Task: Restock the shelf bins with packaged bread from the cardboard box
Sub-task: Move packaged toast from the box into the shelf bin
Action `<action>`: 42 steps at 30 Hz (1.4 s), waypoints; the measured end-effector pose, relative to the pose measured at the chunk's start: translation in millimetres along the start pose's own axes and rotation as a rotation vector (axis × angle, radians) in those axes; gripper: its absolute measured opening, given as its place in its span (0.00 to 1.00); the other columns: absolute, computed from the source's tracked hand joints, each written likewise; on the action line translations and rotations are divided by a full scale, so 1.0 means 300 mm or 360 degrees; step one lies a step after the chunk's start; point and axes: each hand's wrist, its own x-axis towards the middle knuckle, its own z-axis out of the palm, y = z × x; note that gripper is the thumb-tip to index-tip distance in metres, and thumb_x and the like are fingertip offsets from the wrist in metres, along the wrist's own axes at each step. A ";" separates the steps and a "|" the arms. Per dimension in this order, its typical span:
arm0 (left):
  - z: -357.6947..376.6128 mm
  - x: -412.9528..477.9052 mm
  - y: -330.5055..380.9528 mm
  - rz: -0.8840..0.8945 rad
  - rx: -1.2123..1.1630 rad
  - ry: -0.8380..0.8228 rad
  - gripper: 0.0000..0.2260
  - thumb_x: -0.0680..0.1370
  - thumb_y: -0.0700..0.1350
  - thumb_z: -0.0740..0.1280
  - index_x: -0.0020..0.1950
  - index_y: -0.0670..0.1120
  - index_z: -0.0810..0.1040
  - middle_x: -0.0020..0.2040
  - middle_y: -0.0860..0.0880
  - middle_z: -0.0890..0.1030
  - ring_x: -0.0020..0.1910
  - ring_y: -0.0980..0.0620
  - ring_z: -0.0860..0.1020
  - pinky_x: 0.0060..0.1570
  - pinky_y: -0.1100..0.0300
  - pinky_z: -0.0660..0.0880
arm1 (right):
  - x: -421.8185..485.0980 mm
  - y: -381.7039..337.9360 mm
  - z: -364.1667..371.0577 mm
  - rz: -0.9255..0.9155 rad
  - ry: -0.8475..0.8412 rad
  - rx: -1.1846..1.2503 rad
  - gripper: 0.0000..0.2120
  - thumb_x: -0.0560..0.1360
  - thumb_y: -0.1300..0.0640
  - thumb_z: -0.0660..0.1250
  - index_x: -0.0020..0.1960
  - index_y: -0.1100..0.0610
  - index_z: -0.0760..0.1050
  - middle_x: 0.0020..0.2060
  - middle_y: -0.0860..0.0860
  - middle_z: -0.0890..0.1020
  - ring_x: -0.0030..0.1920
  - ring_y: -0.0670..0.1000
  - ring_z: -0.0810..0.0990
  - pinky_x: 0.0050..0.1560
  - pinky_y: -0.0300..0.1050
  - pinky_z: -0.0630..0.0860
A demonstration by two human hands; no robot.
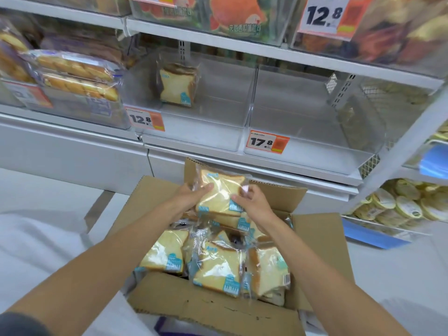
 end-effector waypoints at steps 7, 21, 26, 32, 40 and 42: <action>-0.185 -0.020 -0.055 -0.0028 -0.0373 0.0038 0.14 0.77 0.44 0.69 0.61 0.43 0.76 0.53 0.41 0.84 0.50 0.42 0.83 0.52 0.44 0.80 | -0.025 0.028 0.018 0.0028 -0.0435 -0.0837 0.35 0.69 0.45 0.75 0.70 0.54 0.67 0.59 0.50 0.76 0.57 0.49 0.75 0.57 0.43 0.74; -0.270 -0.018 -0.058 0.0200 -0.0258 0.0199 0.18 0.79 0.48 0.68 0.67 0.49 0.71 0.53 0.48 0.83 0.49 0.46 0.83 0.56 0.43 0.78 | 0.060 -0.120 0.060 -0.0515 -0.0408 -0.0815 0.06 0.72 0.57 0.75 0.46 0.56 0.79 0.40 0.48 0.79 0.41 0.46 0.74 0.44 0.41 0.69; -0.168 -0.074 0.072 0.0354 -0.0139 0.0000 0.25 0.72 0.65 0.69 0.61 0.53 0.66 0.53 0.54 0.78 0.50 0.52 0.80 0.53 0.49 0.79 | 0.093 -0.315 0.163 -0.0638 -0.0364 -0.0858 0.10 0.72 0.54 0.74 0.50 0.56 0.80 0.47 0.51 0.84 0.50 0.52 0.81 0.54 0.54 0.78; -0.222 -0.067 0.167 0.0552 -0.0075 0.0176 0.24 0.66 0.56 0.79 0.58 0.51 0.75 0.52 0.50 0.84 0.49 0.54 0.83 0.50 0.57 0.80 | 0.076 -0.442 0.198 -0.0876 -0.0021 -0.0901 0.38 0.68 0.44 0.76 0.74 0.50 0.66 0.71 0.49 0.66 0.72 0.48 0.61 0.72 0.45 0.60; -0.402 -0.085 0.360 0.0589 -0.0296 0.0290 0.15 0.74 0.55 0.72 0.54 0.49 0.76 0.49 0.47 0.85 0.41 0.51 0.84 0.44 0.55 0.81 | 0.117 -0.593 0.184 -0.0536 -0.0058 -0.0199 0.56 0.64 0.40 0.78 0.79 0.45 0.45 0.77 0.50 0.58 0.75 0.51 0.61 0.71 0.50 0.63; -0.424 -0.083 0.422 0.0626 -0.0441 0.0172 0.19 0.74 0.55 0.72 0.60 0.47 0.75 0.50 0.47 0.85 0.42 0.51 0.85 0.40 0.57 0.81 | 0.166 -0.642 0.217 -0.0400 -0.0259 -0.0182 0.63 0.57 0.36 0.80 0.78 0.41 0.43 0.75 0.51 0.64 0.72 0.53 0.68 0.72 0.55 0.65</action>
